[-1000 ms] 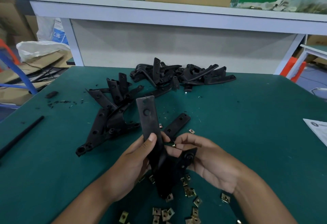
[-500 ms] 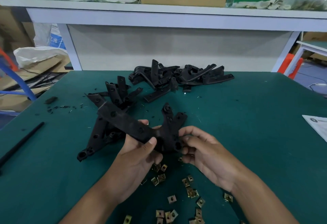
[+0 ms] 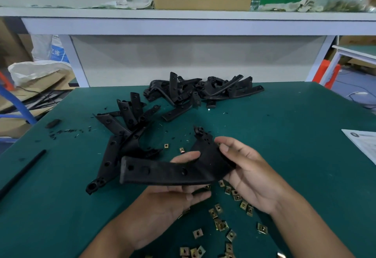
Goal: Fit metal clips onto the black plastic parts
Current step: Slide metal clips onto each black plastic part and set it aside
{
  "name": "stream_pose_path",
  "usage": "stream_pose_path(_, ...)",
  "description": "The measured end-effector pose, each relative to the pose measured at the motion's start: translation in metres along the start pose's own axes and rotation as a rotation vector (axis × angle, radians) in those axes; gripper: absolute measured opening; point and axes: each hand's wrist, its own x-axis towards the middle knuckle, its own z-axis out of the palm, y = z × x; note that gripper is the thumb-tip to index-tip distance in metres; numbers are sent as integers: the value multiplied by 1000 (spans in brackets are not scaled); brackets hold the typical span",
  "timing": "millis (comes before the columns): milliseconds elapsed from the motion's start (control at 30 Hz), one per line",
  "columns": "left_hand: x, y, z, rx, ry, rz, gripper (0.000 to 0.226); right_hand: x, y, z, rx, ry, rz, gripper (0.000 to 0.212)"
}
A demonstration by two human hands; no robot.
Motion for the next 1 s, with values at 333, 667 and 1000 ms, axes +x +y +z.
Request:
stream_pose_path(333, -2, 17, 12, 1, -57, -237, 74, -10, -5, 6, -172, -126, 74, 14)
stream_pose_path(667, -3, 5, 15, 580, 108, 46, 66, -10, -5, 7, -109, -80, 22, 23)
stream_pose_path(1000, -6, 7, 16, 809, 33, -60, 34, -11, -3, 6, -220, -94, 114, 15)
